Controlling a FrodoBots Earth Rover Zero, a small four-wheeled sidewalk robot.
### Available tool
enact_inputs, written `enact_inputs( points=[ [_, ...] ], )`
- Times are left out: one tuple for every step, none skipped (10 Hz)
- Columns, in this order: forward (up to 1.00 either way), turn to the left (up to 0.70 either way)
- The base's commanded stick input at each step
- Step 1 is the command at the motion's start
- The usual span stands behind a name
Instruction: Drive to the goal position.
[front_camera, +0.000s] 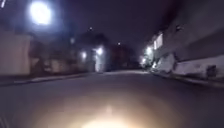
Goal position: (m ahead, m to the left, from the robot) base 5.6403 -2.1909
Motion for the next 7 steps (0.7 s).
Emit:
enact_inputs(
  points=[
    [0.7,-0.22],
    [0.7,-0.05],
    [0.7,0.0],
    [0.7,0.0],
    [0.7,0.0],
    [0.7,0.0],
    [0.7,-0.35]
  ],
)
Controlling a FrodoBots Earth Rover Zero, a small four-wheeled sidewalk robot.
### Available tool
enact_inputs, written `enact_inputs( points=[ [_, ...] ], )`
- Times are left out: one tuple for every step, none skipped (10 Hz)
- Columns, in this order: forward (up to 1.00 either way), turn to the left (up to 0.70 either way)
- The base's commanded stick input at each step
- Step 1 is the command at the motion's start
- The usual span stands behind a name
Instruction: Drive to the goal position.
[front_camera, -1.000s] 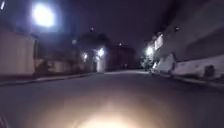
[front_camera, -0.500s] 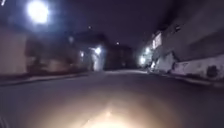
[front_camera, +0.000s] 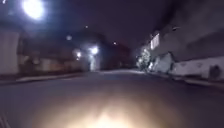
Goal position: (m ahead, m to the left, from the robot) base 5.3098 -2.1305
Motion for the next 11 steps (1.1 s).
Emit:
enact_inputs(
  points=[
    [0.7,-0.35],
    [0.7,-0.35],
    [0.7,-0.35],
    [0.7,-0.35],
    [0.7,-0.35],
    [0.7,-0.23],
    [0.7,-0.11],
    [0.7,0.0],
    [0.7,0.0],
    [0.7,0.0],
    [0.7,0.0]
  ],
)
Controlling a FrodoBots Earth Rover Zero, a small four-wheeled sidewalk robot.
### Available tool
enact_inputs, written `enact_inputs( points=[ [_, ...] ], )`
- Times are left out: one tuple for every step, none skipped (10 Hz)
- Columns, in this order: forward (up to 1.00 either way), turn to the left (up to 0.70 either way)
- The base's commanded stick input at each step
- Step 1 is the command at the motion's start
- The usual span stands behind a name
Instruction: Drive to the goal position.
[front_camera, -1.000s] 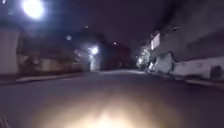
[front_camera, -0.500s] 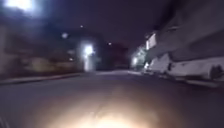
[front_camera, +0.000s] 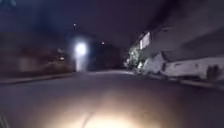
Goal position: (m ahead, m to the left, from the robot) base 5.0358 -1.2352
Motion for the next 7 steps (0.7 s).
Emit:
enact_inputs(
  points=[
    [0.7,0.0],
    [0.7,0.0],
    [0.7,0.0],
    [0.7,-0.03],
    [0.7,-0.14],
    [0.7,-0.24],
    [0.7,-0.34]
  ],
)
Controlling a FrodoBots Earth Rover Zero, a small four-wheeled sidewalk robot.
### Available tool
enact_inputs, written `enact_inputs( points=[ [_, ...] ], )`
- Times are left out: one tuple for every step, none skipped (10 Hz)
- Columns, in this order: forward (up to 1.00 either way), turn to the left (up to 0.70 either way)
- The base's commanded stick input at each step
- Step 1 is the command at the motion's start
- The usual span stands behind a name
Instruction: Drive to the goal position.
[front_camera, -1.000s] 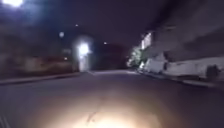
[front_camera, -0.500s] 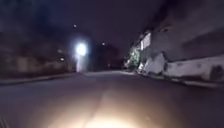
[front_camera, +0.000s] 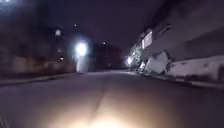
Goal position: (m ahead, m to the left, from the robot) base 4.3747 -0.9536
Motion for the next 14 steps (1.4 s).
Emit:
enact_inputs(
  points=[
    [0.7,-0.35],
    [0.7,-0.35],
    [0.7,-0.35],
    [0.7,-0.35],
    [0.7,-0.35],
    [0.7,-0.35],
    [0.7,-0.35],
    [0.7,-0.35],
    [0.7,-0.35],
    [0.7,-0.35],
    [0.7,-0.35],
    [0.7,-0.31],
    [0.7,-0.24],
    [0.7,-0.18]
  ],
)
